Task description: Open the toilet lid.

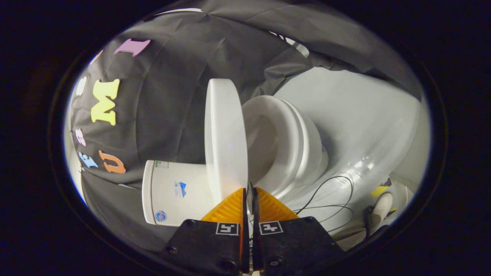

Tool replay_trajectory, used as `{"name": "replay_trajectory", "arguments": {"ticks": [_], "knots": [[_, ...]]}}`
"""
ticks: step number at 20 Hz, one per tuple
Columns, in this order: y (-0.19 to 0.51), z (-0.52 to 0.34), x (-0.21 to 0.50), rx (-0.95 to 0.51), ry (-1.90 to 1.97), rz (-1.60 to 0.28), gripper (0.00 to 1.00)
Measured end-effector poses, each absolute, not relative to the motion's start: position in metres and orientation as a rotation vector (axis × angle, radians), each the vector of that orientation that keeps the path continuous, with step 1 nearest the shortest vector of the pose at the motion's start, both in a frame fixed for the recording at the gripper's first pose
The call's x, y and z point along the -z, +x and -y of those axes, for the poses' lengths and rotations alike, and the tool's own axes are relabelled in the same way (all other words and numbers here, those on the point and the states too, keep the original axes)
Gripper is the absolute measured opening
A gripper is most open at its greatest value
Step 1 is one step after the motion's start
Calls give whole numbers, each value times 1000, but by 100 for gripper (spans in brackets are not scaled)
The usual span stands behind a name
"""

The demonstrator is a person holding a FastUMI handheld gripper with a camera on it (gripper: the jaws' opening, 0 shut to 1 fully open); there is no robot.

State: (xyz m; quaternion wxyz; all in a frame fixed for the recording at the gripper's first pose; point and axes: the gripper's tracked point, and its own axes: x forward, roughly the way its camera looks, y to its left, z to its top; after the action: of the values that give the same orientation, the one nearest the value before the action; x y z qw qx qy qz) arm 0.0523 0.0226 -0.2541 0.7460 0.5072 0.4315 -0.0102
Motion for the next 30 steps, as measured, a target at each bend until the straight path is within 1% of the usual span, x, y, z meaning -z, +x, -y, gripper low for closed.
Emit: {"name": "replay_trajectory", "arguments": {"ticks": [7, 18, 30], "knots": [[56, -44, 217, -51, 1008, -910, 7], [59, -59, 196, -49, 857, -891, 6], [60, -81, 168, -81, 761, -878, 6]]}}
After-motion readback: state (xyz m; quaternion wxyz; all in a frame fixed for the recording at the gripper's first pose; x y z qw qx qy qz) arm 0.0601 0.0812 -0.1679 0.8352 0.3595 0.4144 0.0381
